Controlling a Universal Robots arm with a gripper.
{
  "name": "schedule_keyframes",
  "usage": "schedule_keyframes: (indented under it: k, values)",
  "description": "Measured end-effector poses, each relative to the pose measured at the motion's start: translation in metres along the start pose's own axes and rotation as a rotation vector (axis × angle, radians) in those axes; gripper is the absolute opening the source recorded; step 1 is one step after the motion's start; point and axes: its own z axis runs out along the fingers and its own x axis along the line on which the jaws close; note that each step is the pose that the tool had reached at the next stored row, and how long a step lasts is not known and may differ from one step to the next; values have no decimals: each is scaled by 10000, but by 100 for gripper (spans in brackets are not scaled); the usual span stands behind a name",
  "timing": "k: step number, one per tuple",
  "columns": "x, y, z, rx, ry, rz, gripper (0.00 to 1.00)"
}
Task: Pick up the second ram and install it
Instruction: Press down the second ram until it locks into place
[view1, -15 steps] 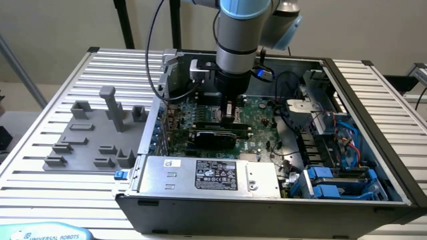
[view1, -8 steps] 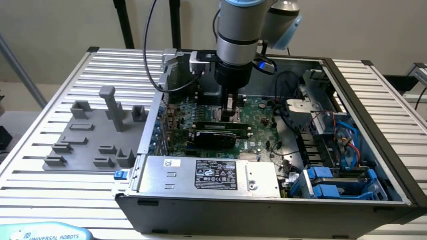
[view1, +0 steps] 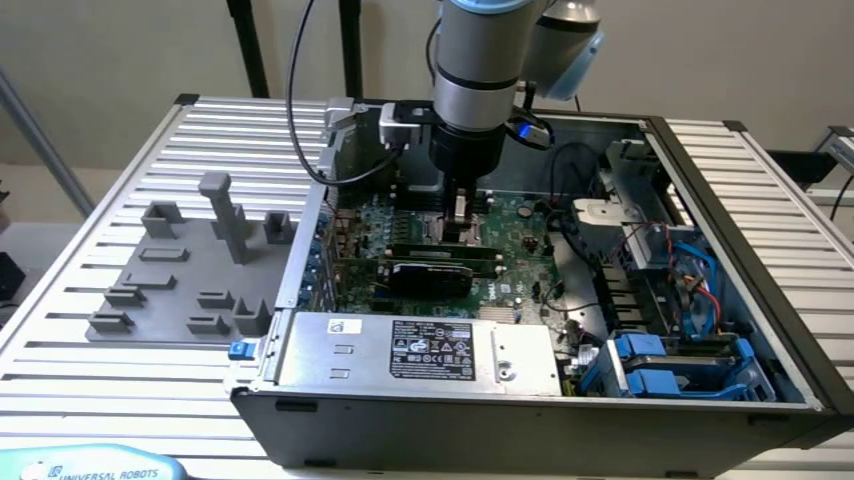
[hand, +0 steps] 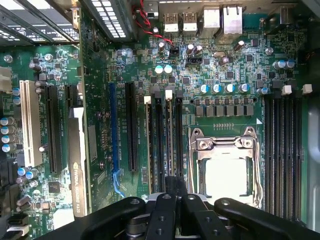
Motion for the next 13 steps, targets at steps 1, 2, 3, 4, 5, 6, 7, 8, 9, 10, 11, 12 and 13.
schedule_keyframes:
  k: [1, 2, 3, 4, 5, 6, 7, 8, 9, 10, 11, 12, 13]
  values:
    - [0, 0, 0, 0, 0, 0, 11]
    - [0, 0, 0, 0, 0, 0, 11]
    - [0, 0, 0, 0, 0, 0, 11]
    - [0, 0, 0, 0, 0, 0, 11]
    - [0, 0, 0, 0, 0, 0, 11]
    - [0, 0, 0, 0, 0, 0, 11]
    - [0, 0, 0, 0, 0, 0, 11]
    - [0, 0, 0, 0, 0, 0, 11]
    - [0, 0, 0, 0, 1, -1, 11]
    - [1, 1, 3, 0, 1, -2, 11]
    - [0, 3, 10, 0, 2, -2, 11]
    - [1, 4, 21, 0, 2, -1, 11]
    - [1, 5, 35, 0, 0, 0, 11]
